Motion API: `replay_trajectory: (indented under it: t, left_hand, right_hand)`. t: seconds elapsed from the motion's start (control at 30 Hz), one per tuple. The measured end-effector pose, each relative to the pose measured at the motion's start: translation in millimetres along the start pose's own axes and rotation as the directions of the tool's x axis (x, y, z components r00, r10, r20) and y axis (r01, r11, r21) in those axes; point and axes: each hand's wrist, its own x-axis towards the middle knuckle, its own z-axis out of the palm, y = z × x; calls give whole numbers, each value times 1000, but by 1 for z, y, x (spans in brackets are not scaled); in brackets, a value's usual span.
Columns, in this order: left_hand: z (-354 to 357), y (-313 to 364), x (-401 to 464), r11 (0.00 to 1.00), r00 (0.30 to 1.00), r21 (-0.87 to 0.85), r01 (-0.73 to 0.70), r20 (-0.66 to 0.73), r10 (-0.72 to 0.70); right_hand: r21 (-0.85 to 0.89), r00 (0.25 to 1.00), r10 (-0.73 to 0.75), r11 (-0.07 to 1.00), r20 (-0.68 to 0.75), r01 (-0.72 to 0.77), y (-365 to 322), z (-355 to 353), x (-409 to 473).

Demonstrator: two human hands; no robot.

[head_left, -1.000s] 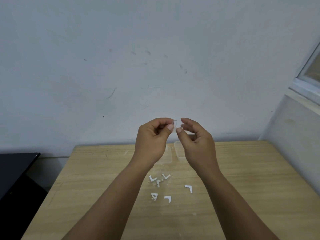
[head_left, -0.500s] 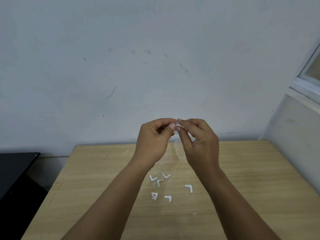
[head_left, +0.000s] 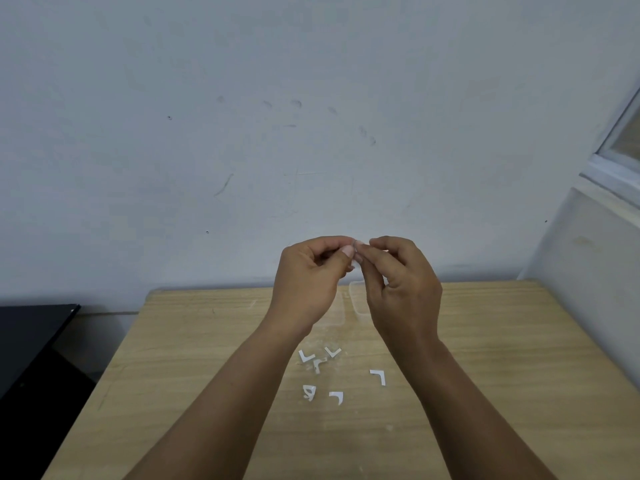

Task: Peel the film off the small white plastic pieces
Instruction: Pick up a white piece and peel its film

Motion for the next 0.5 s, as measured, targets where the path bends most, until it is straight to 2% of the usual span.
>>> replay_trajectory:
  t: [0.37, 0.5]
  left_hand:
    - [3, 1, -1, 999, 998, -5, 43, -39, -43]
    - [2, 3, -2, 999, 999, -13, 37, -29, -37]
  right_hand:
    - [-5, 997, 64, 998, 38, -64, -5, -6, 3]
    - [-23, 999, 35, 999, 24, -34, -4, -5, 4]
